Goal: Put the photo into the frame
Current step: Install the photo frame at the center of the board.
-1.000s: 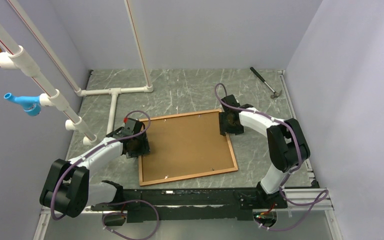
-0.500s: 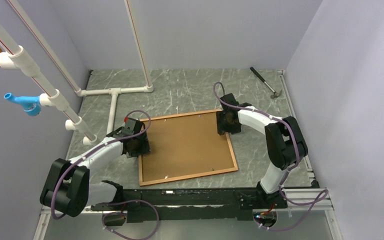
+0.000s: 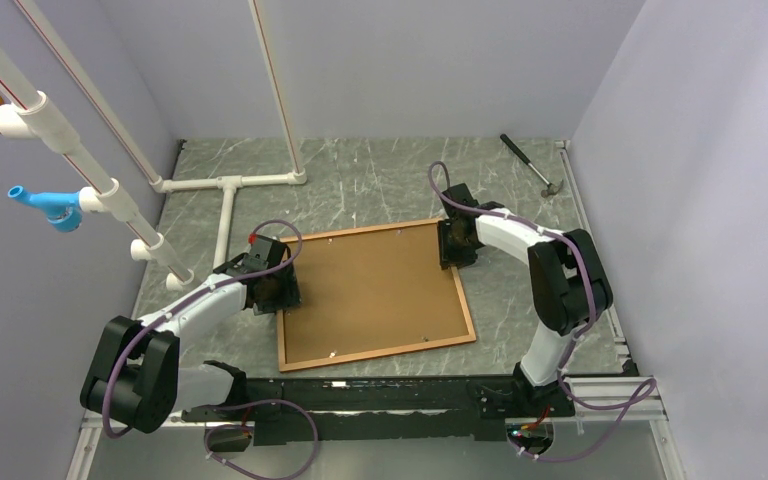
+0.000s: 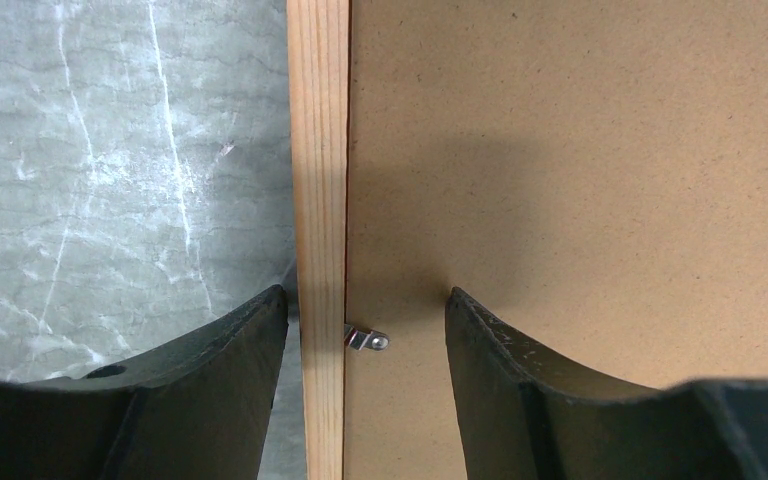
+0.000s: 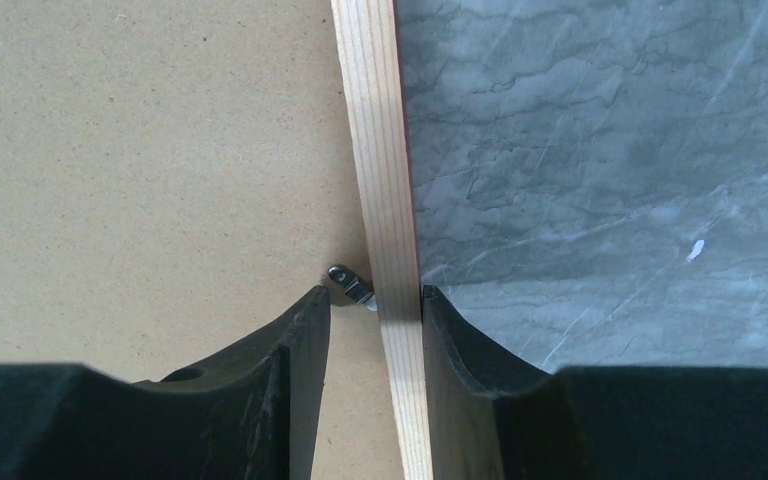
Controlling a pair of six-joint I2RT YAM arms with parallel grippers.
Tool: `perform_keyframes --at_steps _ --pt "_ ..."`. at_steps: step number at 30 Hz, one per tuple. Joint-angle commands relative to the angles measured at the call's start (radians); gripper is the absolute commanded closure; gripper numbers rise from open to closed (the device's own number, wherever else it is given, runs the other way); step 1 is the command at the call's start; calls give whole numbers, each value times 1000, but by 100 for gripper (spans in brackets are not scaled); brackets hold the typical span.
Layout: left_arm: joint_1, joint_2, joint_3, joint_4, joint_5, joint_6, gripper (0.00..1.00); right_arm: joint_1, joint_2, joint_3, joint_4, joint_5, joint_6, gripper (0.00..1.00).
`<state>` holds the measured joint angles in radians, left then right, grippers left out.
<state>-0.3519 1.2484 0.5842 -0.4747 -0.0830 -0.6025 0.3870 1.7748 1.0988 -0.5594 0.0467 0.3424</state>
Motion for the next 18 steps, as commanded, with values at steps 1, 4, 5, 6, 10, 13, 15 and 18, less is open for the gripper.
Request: perform_keyframes --at_steps 1,4,5,6,10,13,15,18 --pt "2 49 -38 -11 -15 16 37 -11 119 -42 3 80 -9 100" --pt "2 50 -38 -12 -16 18 37 -10 121 -27 -13 106 0 100" --pt "2 49 -38 -13 -15 16 37 -10 120 -24 -16 106 0 100" --pt "2 51 -38 -13 -15 17 37 -10 119 -22 -20 105 0 100" --pt "2 54 -38 -9 -13 17 37 -11 101 -19 -33 125 -3 94" --pt "2 57 -36 -8 -14 18 37 -11 77 -26 -38 119 -13 62" --pt "3 57 -37 -7 -13 19 37 -12 68 -27 -46 133 -10 56" --pt "2 59 -36 -9 -12 19 37 -16 66 -17 -65 170 4 56"
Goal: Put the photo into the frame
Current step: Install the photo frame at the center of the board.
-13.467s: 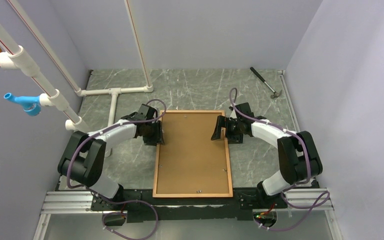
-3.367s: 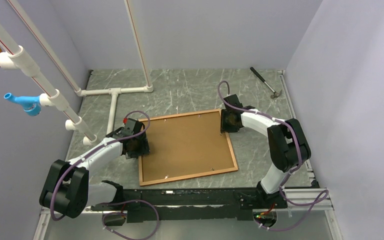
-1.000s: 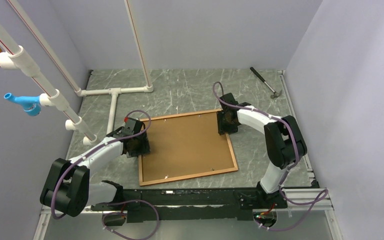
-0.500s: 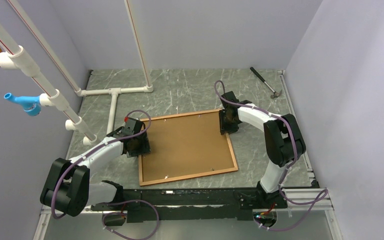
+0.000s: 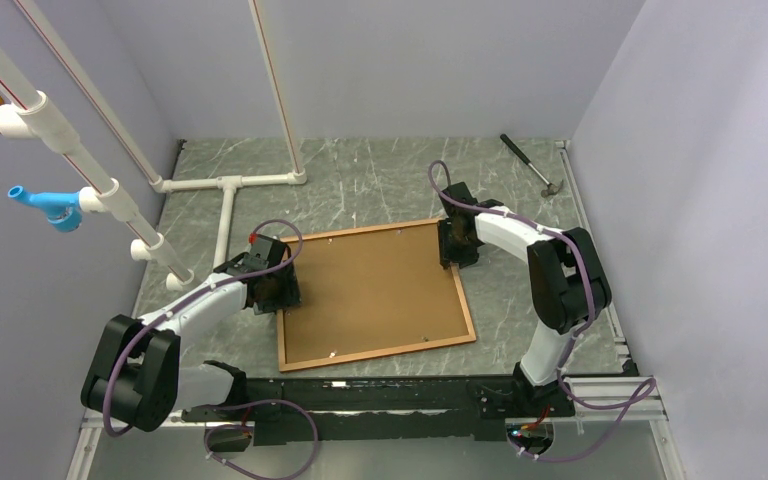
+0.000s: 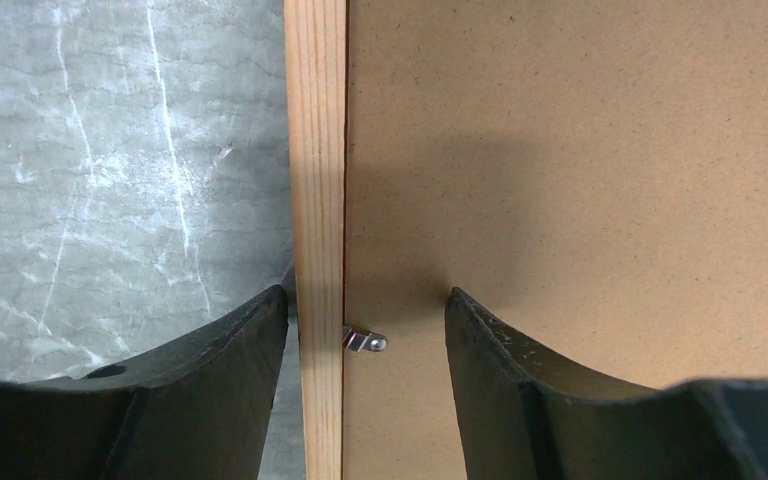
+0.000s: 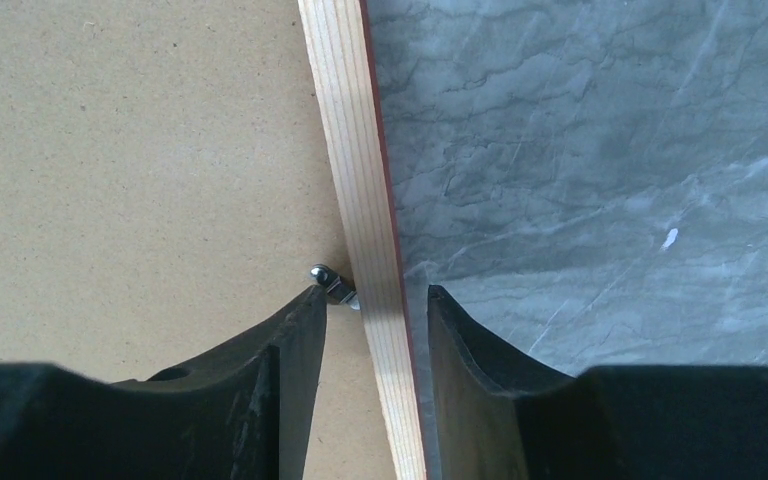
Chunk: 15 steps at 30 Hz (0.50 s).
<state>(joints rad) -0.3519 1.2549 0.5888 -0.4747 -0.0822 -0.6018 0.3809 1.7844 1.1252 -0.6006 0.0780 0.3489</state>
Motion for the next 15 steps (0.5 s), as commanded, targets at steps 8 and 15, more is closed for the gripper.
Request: perform_keyframes --at_steps 8,15 --pt "2 59 -35 -8 -11 22 38 -10 99 -4 -28 166 -4 81" --pt "2 66 -32 -4 -5 23 38 -10 101 -2 -16 200 -1 100"
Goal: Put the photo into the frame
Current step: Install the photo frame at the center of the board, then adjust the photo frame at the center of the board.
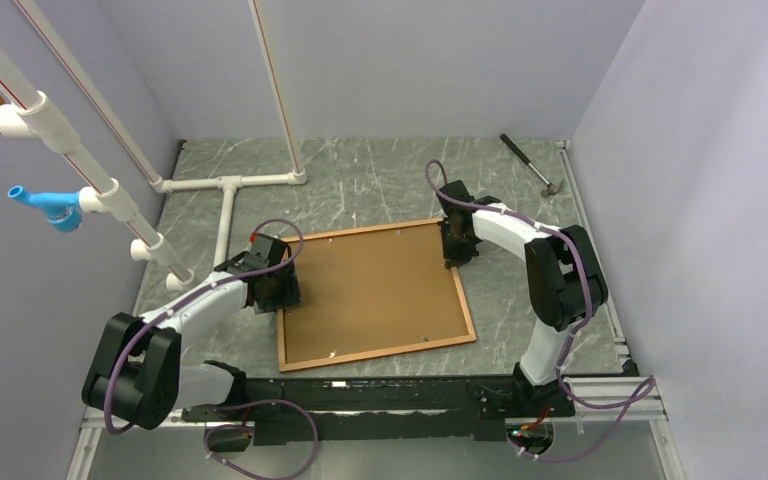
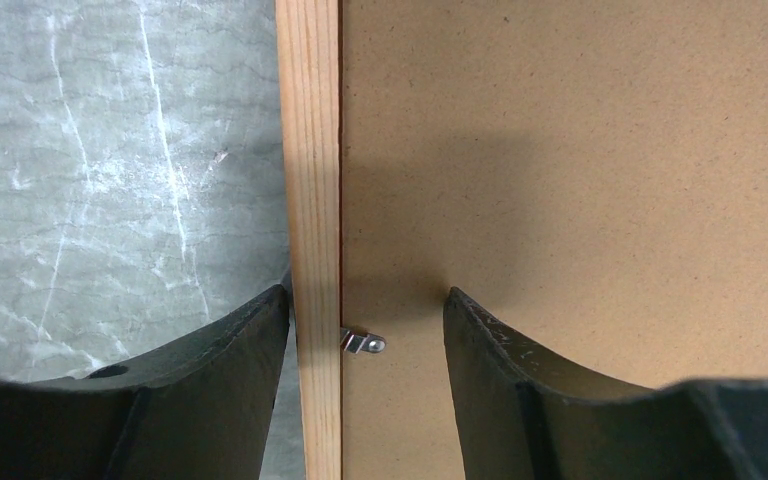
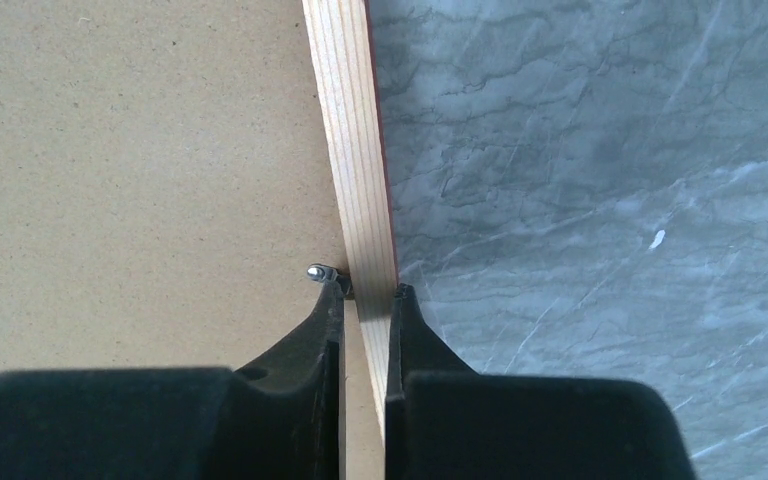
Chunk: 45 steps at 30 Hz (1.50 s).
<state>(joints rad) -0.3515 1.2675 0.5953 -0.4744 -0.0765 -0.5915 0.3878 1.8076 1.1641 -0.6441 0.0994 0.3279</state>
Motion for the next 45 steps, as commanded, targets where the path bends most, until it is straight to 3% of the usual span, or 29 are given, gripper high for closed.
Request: perform_keyframes --at_steps 1,8,9,11,14,17,26,35,41,45 --pt "2 53 -39 -4 -11 12 38 -17 73 -44 33 175 22 100" --pt "2 28 -35 -12 -3 17 37 -21 38 -61 72 67 35 100" --pt "3 12 -35 -13 2 20 36 -22 24 -71 79 47 38 92" --pt "2 -30 -34 -16 14 24 32 -32 -16 -103 106 -33 42 60" --pt "3 -88 -32 -31 25 25 25 -62 -77 -159 141 -156 61 28" --pt "3 -100 -15 -46 41 27 21 -97 -131 -218 173 -259 87 15" --pt "15 12 1 39 130 5 21 -120 -253 -389 205 -474 141 11" --pt "20 142 169 69 199 25 22 -93 -320 -493 353 -599 258 13" --pt "19 175 319 -81 27 89 19 -42 -272 -440 434 -590 335 12" --pt "18 93 340 -170 -89 125 12 -35 -318 -441 421 -547 338 7"
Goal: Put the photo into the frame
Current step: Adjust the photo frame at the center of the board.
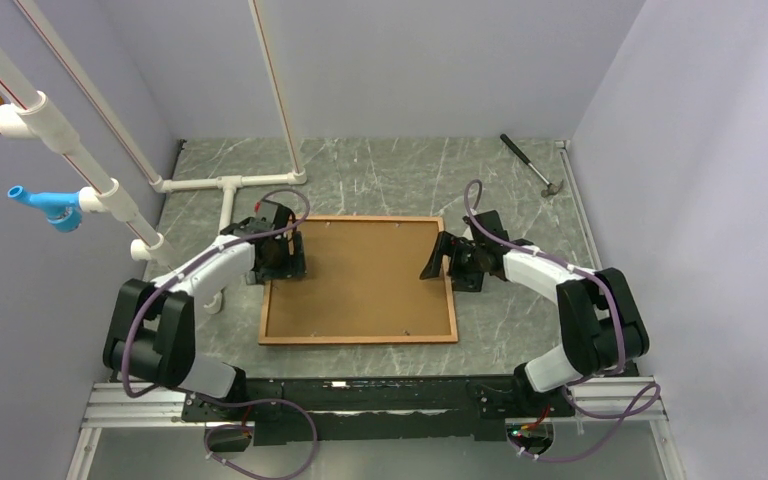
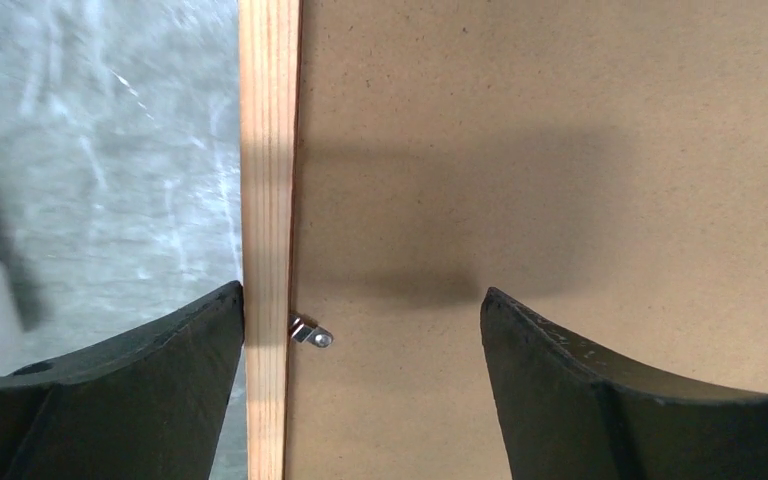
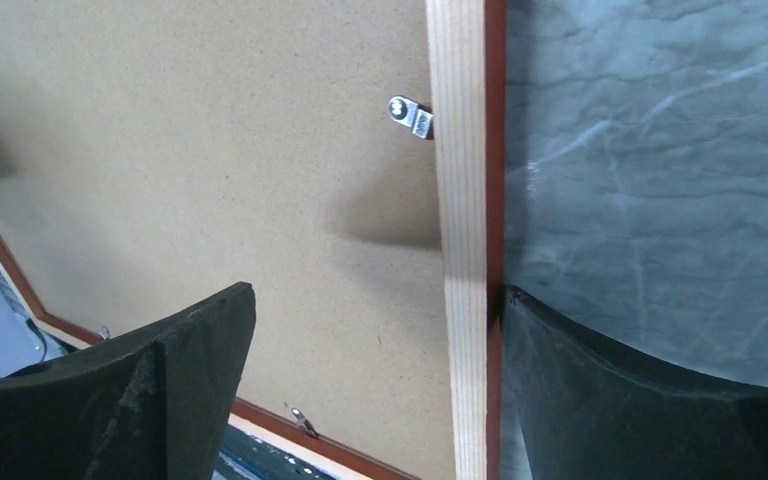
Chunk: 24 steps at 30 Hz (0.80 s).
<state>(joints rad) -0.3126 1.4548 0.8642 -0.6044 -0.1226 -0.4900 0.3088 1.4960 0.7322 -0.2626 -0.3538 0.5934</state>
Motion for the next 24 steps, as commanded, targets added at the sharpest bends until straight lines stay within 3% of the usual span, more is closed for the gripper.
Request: perform_keyframes --at_steps 1,8,17,21,24 --pt "-21 -129 66 -57 -59 28 9 47 -19 -9 16 -80 63 4" --pt "-32 -413 -45 -33 56 57 1 61 -126 -48 -180 80 8 3" --pt "-38 -718 -166 74 330 79 1 136 -173 -67 -339 187 44 15" --pt "-55 -760 -176 106 408 109 1 201 -143 -70 -351 231 80 26" --pt "-85 -766 -166 119 438 136 1 220 -124 -84 -331 235 99 41"
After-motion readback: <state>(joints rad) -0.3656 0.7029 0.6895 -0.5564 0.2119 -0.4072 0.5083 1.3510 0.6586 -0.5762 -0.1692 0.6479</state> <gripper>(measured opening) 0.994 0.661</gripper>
